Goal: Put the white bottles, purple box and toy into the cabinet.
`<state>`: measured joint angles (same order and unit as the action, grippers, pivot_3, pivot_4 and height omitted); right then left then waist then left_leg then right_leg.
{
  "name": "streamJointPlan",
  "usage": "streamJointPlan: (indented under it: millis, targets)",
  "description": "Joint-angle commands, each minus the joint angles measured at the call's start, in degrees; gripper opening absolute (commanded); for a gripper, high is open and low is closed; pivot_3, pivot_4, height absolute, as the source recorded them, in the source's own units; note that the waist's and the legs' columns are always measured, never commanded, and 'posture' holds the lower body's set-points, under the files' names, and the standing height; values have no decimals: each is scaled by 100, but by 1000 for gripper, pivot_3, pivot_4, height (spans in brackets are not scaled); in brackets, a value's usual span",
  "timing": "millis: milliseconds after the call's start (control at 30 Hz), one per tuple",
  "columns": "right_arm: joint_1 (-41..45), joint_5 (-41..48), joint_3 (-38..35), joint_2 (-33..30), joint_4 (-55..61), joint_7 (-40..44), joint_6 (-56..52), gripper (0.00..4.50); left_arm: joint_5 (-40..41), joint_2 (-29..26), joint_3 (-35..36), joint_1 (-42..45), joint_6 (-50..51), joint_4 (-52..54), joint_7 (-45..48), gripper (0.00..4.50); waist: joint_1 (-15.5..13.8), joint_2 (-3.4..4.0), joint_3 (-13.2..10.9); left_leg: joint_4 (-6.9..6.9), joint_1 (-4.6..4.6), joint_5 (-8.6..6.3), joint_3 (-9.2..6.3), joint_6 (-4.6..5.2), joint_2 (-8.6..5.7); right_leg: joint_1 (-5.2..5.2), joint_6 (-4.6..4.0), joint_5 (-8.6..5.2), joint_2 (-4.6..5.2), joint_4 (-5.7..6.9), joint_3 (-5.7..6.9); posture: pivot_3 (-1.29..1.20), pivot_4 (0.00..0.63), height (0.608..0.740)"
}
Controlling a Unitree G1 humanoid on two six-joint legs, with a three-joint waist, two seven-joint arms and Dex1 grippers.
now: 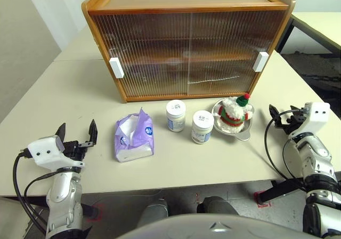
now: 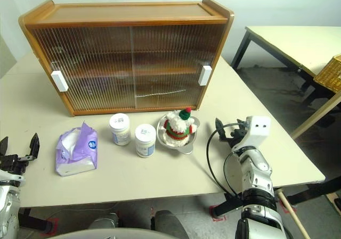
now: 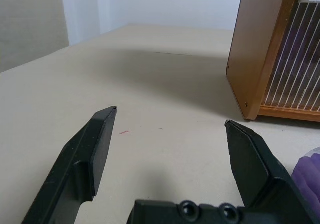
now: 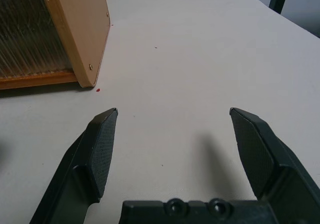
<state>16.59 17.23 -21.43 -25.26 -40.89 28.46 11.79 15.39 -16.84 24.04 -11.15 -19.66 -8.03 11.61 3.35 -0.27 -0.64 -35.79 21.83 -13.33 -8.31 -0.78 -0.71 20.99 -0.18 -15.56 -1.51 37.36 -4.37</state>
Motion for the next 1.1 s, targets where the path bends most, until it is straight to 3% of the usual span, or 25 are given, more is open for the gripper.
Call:
streamJointPlan:
  millis: [33,300,500,767,933,1100]
  targets:
    - [117,-21,31,-54,-65,45,56,4500,-29,29,41,61,-105,-213,5,4484,1,0,0,0,0,0,0,0,0,0,0,0,0,0,0,-109,10,740]
    - [352,269,-32,-157,855,109,-133,4500,85,-154,138,310,-263,-612,177,4484,22,5,-2,-2,0,3,5,5,5,0,-3,5,-9,0,-8,-127,21,740]
    - [655,500,226,-63,1887,407,-464,4500,251,-364,270,654,-227,-783,332,4484,82,-3,-18,-6,-12,2,45,4,55,6,-7,24,-82,-2,-82,-137,43,740]
    - [582,1767,488,-344,3790,1607,-1967,4500,565,-888,454,1437,266,-982,422,4484,91,-27,-58,-19,-24,-11,96,13,75,8,-5,29,-138,-11,-120,-125,37,740]
    - [515,2693,525,-661,4680,1991,-3121,4500,647,-1038,430,1868,578,-966,450,4484,94,-33,-57,-66,-31,-40,106,26,82,6,4,36,-167,-17,-126,-129,26,740]
    - [450,3012,800,-702,5345,2066,-3754,4500,678,-923,196,2145,894,-661,504,4484,117,-44,-56,-108,-29,-57,128,36,48,-5,4,35,-206,-18,-126,-135,19,740]
